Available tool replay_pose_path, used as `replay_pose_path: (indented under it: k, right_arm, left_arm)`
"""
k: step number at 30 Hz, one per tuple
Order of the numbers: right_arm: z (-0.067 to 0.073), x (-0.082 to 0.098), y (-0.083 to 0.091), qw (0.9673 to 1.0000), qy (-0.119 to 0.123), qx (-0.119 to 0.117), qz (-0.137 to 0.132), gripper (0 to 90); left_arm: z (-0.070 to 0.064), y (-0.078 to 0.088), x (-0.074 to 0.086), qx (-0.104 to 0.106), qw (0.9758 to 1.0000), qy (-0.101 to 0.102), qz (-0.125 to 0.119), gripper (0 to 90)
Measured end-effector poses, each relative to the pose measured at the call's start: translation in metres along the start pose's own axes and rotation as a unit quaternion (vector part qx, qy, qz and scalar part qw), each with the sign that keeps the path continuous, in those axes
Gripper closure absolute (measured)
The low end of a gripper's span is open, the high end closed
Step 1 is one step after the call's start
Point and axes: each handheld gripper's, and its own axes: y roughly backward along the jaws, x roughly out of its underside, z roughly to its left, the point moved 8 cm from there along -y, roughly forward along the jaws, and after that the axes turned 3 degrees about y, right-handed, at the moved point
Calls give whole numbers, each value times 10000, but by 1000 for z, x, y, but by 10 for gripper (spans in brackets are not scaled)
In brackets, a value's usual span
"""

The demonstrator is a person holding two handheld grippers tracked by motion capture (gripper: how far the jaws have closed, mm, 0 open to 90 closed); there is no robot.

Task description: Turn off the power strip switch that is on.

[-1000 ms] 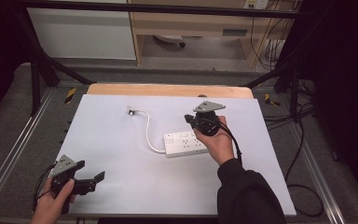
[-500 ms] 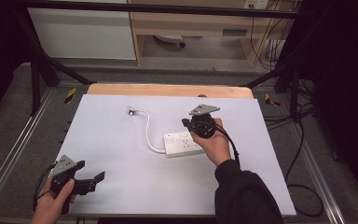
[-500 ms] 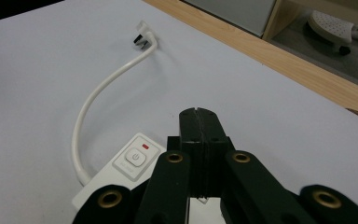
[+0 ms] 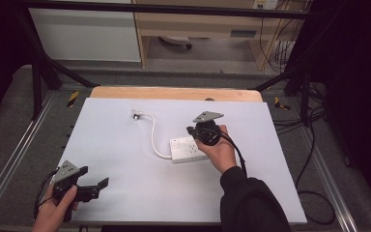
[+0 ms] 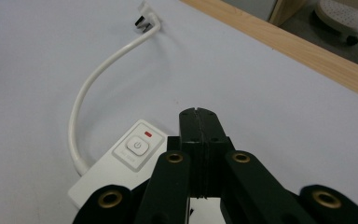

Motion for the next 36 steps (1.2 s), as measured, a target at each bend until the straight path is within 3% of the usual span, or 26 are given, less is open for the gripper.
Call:
replay_pose_path:
  k: [21,36]
  right_arm:
    - [-1,22,-8,9997,-182,-32,140,900]
    - [-3,26,-9,9997,-246,44,-23,900]
  left_arm:
    - [0,-1,1,6,10000,7,19,69]
    - [0,0,1,7,10000,-1,15,69]
